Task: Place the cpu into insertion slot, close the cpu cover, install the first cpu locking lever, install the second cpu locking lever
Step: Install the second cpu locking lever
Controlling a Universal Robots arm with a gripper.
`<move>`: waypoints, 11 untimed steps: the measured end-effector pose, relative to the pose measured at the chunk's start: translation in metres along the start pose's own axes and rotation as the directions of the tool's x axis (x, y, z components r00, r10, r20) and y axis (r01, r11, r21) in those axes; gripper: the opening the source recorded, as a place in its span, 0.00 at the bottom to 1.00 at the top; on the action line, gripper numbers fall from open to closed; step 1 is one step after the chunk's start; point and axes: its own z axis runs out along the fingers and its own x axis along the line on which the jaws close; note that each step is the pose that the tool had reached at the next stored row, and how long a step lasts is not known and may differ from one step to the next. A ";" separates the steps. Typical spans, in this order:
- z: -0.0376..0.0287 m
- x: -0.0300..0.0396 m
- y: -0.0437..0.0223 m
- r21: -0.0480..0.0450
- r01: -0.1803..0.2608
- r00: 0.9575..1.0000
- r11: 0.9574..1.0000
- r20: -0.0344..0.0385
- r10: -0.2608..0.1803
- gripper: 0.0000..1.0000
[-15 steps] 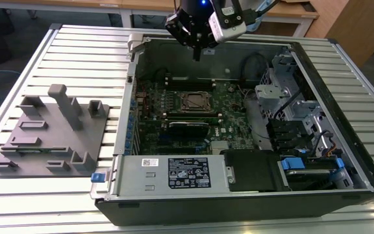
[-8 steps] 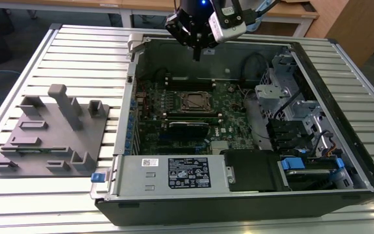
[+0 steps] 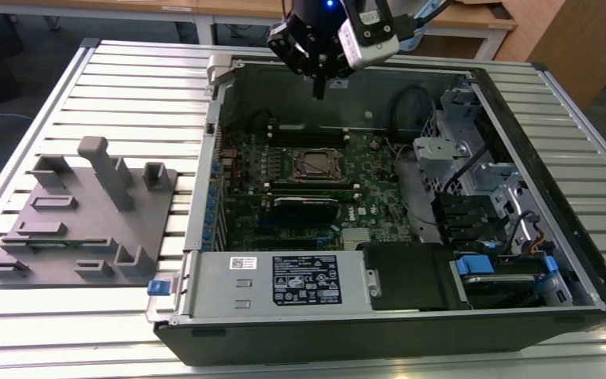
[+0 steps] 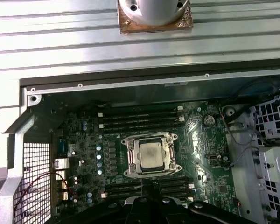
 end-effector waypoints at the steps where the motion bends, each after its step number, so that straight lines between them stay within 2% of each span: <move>1: 0.0000 0.0000 0.0000 0.002 0.000 1.000 1.000 0.000 0.000 0.11; 11: 0.0000 0.0000 0.0000 0.031 0.001 1.000 1.000 0.004 -0.002 0.11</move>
